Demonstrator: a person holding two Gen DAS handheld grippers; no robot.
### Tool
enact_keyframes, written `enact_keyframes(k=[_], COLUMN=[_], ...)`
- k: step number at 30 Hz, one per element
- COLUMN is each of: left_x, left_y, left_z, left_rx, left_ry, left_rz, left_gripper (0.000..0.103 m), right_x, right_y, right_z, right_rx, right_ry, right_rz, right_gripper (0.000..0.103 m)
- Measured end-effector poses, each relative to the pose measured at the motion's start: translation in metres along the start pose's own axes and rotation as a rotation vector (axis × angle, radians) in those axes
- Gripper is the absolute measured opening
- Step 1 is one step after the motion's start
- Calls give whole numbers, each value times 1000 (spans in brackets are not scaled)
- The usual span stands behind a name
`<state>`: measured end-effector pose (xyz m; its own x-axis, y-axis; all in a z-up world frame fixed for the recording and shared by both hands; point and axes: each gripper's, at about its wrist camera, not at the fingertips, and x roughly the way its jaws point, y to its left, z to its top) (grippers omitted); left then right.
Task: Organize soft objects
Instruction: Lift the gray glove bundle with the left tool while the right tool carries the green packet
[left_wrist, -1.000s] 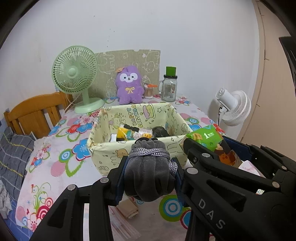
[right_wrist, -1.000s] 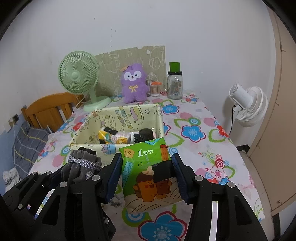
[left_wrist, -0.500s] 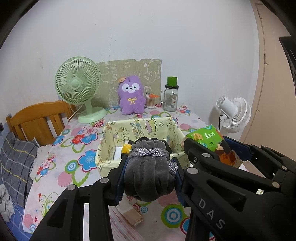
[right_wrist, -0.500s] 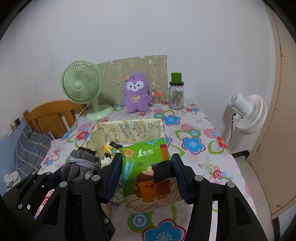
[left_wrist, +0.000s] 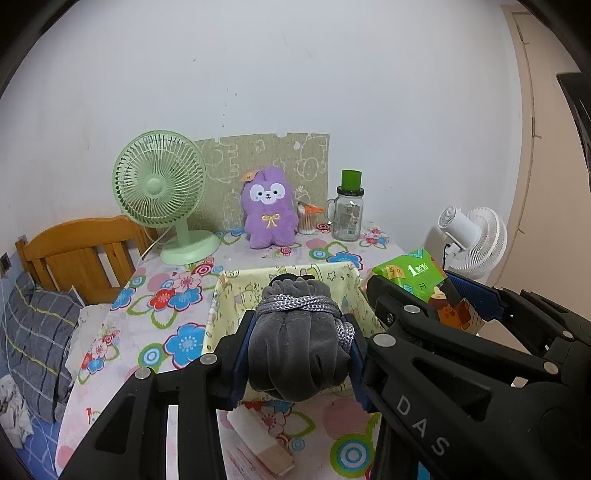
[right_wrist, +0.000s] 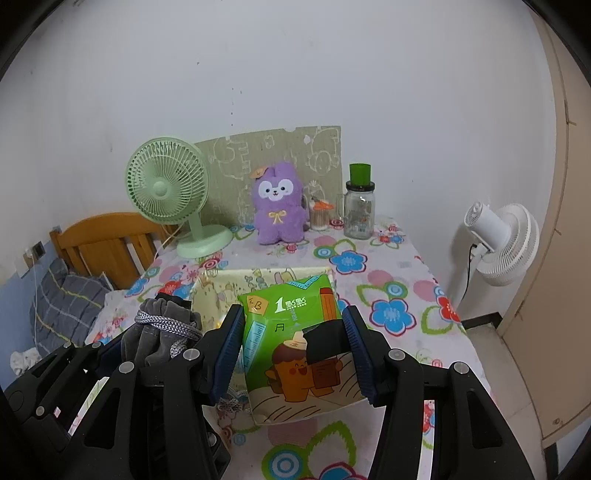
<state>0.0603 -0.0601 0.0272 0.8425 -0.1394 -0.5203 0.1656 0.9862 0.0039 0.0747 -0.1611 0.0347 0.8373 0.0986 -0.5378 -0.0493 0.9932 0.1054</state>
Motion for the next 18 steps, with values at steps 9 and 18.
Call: enact_keyframes(k=[9,18], left_x=[8,19], left_y=[3,9], left_z=[13,21], left_rx=[0,-3], left_ry=[-11,-9], left_rz=[10,25], left_gripper=[46,46], right_x=[10,23], right_y=[2,4], right_z=[14,20], right_rx=[-4,-6], right_ry=[-11,-9], right_rz=[10,24], right_gripper=[58,58])
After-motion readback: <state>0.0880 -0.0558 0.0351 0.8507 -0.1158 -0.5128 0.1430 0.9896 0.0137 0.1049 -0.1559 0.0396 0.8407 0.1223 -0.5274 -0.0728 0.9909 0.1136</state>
